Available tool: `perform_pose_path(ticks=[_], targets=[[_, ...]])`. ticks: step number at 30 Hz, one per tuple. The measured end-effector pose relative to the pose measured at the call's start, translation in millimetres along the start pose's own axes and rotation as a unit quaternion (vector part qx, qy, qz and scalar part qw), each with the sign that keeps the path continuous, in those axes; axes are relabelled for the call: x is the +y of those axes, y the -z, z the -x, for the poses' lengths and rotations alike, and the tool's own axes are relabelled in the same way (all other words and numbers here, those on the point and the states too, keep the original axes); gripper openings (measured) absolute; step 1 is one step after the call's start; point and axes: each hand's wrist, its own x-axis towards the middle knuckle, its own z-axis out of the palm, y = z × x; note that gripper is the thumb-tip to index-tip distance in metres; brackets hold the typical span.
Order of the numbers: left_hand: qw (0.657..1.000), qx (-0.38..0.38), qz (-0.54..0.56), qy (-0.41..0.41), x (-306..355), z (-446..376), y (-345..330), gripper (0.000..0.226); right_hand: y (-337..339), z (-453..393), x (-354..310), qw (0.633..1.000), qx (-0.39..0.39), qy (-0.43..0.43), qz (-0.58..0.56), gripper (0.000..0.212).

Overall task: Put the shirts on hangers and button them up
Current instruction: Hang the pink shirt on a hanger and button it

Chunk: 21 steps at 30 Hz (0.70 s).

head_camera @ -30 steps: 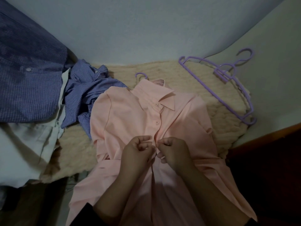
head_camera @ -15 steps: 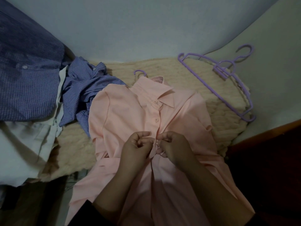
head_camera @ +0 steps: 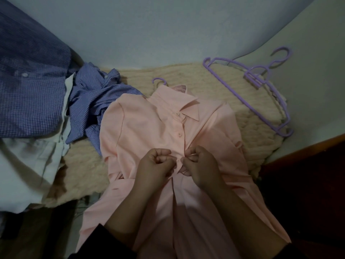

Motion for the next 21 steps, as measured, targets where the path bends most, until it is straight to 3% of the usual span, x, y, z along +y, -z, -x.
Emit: perform_pose_path(ticks=[12,18,21], targets=[[0.999,-0.016,-0.002,0.037,6.4,-3.2,1.2,0.027,0.6,-4.0,12.1,0.995,0.001,0.093,0.035,0.031],[0.974,-0.002,0.176,0.144,5.7,-7.6,-0.2,0.032,0.3,-11.2,7.7,0.991,-0.016,0.119,0.062,0.033],[0.973,-0.010,0.176,0.149,6.1,-8.4,3.7,0.032,2.8,-13.0,2.6,0.991,-0.046,0.108,0.068,0.029]])
